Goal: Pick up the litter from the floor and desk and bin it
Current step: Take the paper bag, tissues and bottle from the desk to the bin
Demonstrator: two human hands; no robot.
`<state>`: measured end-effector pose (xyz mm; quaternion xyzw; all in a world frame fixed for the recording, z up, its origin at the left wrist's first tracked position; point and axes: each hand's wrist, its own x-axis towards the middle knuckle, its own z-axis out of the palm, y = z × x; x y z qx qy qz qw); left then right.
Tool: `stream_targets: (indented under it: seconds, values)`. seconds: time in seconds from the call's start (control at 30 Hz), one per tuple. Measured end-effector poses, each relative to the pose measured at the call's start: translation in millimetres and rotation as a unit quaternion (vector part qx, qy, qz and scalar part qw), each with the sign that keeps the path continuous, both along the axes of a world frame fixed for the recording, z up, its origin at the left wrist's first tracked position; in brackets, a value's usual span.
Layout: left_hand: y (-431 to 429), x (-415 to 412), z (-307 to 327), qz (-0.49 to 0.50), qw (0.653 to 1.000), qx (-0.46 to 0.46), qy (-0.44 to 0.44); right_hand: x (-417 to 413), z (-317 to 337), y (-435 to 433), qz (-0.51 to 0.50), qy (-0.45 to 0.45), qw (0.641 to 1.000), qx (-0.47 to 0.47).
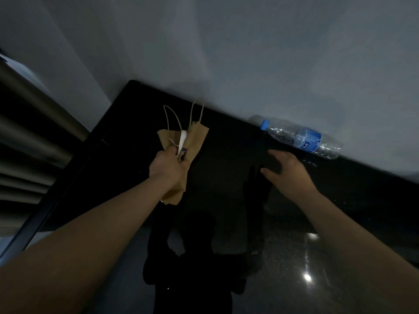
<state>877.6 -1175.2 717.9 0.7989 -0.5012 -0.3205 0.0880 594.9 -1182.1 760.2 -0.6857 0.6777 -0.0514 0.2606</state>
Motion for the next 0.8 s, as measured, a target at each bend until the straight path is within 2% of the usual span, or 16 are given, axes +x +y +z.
stream_targets:
  seconds: [0.17,0.5,0.63,0.7,0.8]
  values:
    - [1.8,-18.7,10.4,-0.052,0.998,-0.029,-0.025,-32.0,8.3,-30.4,-0.003,0.094,0.995,-0.045]
    - [14.4,-43.5,29.7,-0.132,0.988,-0.059,-0.056,-66.4,-12.4,-71.9,-0.002,0.213,0.977,-0.02]
    - [20.4,-51.3,31.9,-0.149,0.985,-0.07,-0.06,-68.4,-15.8,-74.6,0.015,0.264,0.963,-0.044]
    - [23.7,-54.3,33.6,-0.151,0.984,-0.069,-0.057,-68.5,-17.0,-75.5,0.006,0.262,0.965,-0.026]
    - [25.4,-57.5,36.3,-0.146,0.985,-0.07,-0.053,-70.3,-19.7,-73.2,0.011,0.266,0.962,0.065]
